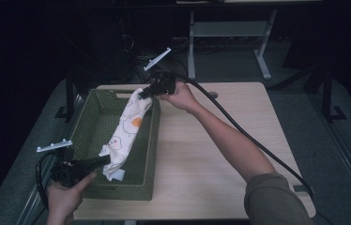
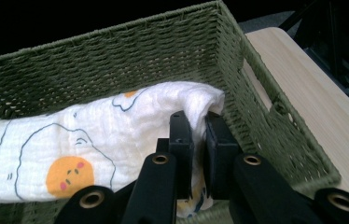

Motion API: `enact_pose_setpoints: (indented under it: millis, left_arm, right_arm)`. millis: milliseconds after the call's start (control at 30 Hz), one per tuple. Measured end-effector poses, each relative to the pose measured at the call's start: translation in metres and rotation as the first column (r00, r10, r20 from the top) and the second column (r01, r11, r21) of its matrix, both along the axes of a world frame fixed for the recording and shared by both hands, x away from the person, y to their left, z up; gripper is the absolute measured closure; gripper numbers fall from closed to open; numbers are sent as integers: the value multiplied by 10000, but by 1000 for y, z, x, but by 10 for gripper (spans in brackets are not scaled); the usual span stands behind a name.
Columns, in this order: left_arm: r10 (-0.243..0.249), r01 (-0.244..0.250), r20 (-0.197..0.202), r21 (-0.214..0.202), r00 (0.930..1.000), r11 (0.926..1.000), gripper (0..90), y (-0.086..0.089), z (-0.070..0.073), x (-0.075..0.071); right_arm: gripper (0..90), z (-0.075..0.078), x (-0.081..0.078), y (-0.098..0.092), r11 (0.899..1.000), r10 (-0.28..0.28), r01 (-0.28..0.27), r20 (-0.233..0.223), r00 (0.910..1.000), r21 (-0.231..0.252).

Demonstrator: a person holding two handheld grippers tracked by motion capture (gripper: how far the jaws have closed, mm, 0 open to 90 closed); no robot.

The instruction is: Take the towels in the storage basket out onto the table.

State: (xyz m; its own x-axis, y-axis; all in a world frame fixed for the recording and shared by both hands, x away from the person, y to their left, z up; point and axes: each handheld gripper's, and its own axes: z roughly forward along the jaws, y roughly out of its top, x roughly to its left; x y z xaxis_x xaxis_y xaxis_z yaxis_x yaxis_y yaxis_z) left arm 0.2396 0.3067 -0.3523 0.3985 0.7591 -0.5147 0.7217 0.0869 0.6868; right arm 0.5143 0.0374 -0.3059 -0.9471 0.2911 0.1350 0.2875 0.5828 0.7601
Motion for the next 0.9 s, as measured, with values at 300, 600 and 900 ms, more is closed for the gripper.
enact_pose_setpoints:
  millis: [300,600,900]
  left_arm:
    - [418,-418,-1,60,9991,9991,812,4,-6,-7]
    - [762,-762,-8,67,9971,9971,806,9,-11,-14]
    - [893,-892,-213,70,9958,9960,795,11,-18,-14]
  right_arm:
    - [828,-3,1,18,9998,169,-169,-63,9998,-56]
    - [827,-8,0,39,9995,326,-326,-110,9994,-3]
    - [826,-17,2,53,9989,385,-391,-216,9990,-243]
